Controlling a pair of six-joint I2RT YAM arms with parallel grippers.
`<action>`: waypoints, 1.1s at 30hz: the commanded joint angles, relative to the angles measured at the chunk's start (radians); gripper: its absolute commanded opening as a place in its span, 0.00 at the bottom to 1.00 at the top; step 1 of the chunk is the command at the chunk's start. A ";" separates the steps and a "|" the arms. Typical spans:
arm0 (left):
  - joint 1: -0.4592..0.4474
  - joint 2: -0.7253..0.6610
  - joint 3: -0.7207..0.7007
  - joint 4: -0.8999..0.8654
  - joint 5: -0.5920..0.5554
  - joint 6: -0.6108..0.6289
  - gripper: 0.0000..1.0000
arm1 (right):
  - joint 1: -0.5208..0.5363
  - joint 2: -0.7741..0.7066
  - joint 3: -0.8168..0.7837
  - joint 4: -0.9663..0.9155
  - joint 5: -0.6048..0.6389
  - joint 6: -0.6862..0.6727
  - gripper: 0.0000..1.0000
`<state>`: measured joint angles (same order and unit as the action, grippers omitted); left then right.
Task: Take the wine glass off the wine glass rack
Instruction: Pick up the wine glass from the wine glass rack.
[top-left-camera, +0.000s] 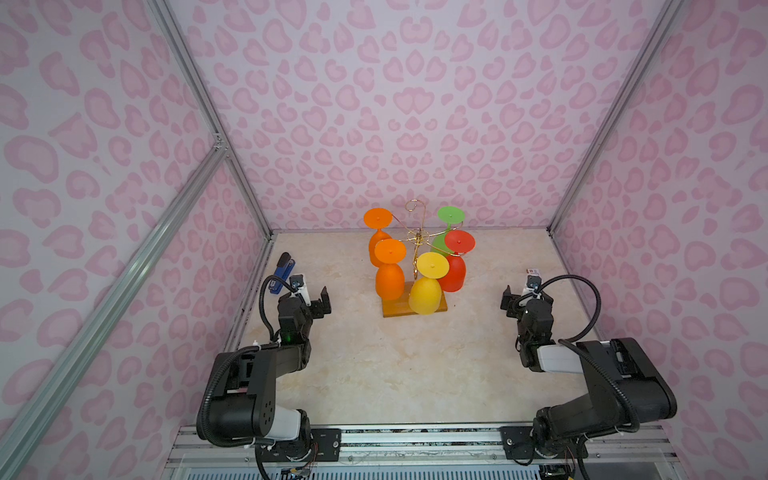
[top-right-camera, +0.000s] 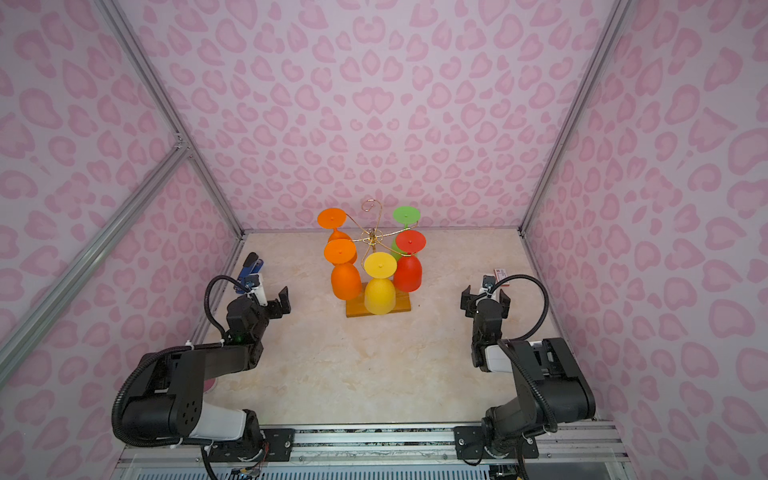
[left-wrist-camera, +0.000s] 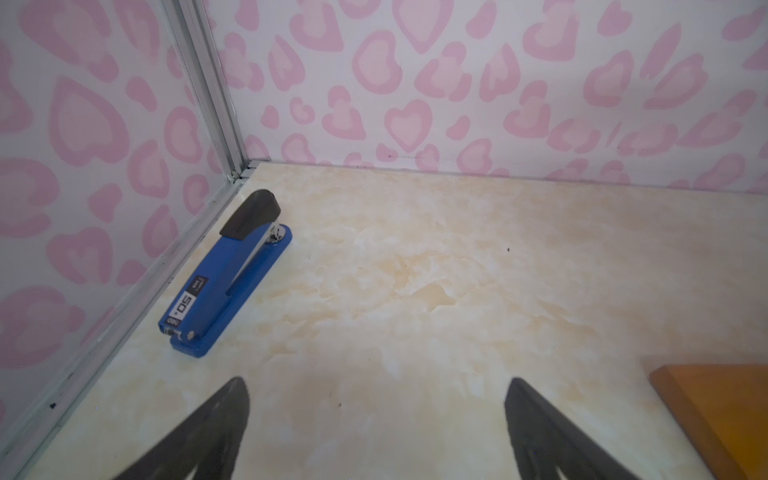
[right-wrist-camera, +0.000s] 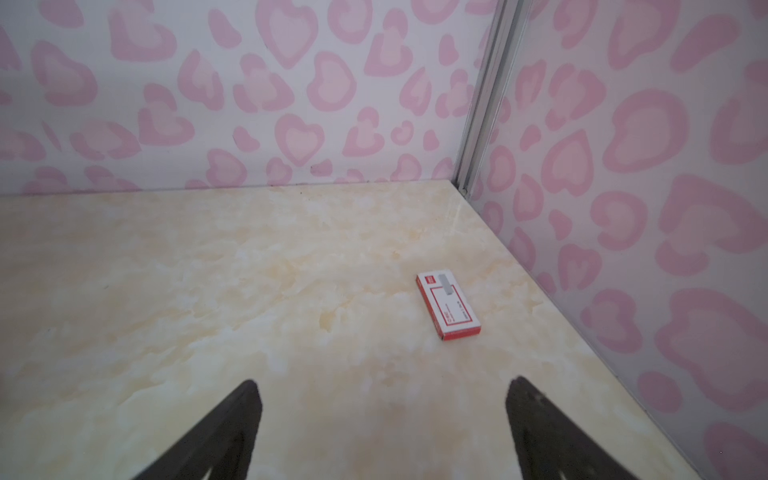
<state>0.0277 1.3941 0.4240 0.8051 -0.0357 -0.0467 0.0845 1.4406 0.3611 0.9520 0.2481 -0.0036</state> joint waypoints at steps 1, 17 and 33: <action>0.001 -0.058 0.062 -0.176 -0.044 -0.016 0.98 | 0.013 -0.051 0.031 -0.144 0.039 -0.012 0.91; 0.000 -0.405 0.238 -0.501 0.136 -0.373 0.99 | -0.117 -0.424 0.352 -0.722 -0.422 0.626 0.85; 0.000 -0.532 0.282 -0.561 0.270 -0.498 0.95 | -0.139 -0.052 0.629 -0.255 -0.954 1.250 0.82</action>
<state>0.0269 0.8581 0.6922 0.2554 0.1879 -0.5270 -0.0689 1.3384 0.9520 0.5686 -0.6018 1.1229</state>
